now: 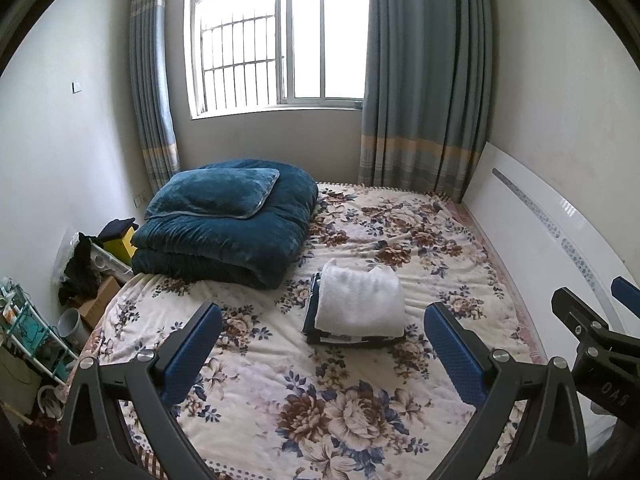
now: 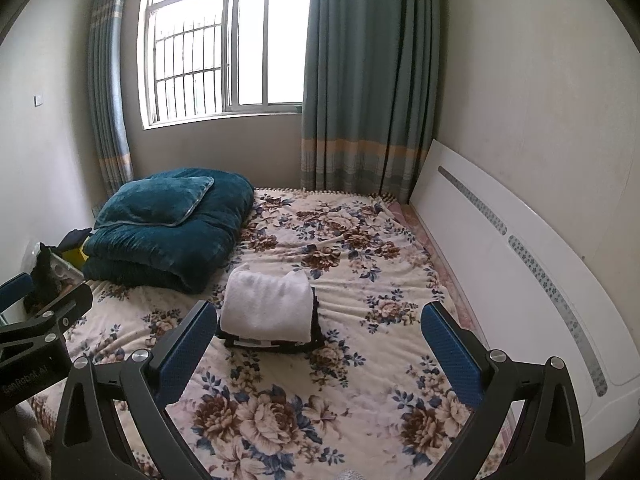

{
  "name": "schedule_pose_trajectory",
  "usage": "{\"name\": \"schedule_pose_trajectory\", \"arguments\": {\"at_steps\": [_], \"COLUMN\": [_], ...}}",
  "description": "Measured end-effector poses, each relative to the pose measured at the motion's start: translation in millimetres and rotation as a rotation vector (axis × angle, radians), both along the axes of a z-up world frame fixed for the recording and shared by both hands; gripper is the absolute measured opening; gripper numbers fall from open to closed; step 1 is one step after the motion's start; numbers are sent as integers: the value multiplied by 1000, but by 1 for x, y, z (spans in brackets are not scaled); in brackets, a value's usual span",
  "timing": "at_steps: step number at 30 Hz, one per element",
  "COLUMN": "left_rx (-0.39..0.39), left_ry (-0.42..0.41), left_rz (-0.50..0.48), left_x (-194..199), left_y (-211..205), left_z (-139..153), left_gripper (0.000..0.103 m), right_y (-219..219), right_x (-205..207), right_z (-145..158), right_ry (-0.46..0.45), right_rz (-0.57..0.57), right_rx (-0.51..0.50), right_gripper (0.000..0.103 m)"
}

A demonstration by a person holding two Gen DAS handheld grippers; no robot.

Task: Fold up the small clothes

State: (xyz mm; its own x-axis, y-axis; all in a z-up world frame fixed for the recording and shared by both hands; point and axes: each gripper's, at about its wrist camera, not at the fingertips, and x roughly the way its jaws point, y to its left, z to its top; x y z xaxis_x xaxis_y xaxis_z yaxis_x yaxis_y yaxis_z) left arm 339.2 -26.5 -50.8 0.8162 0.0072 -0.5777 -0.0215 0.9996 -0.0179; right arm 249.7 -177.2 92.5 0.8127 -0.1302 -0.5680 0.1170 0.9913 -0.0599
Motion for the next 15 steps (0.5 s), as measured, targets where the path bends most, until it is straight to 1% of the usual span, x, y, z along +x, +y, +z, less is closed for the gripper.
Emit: {"name": "schedule_pose_trajectory", "arguments": {"at_steps": [15], "left_rx": [-1], "left_ry": [-2], "left_rz": [0], "left_x": [-1], "left_y": [1], "left_z": [-1], "left_gripper": [103], "right_y": [1], "right_x": [-3], "right_z": [3], "right_ry": [-3], "right_rz": [-2], "right_rx": [-3], "right_gripper": [103]}}
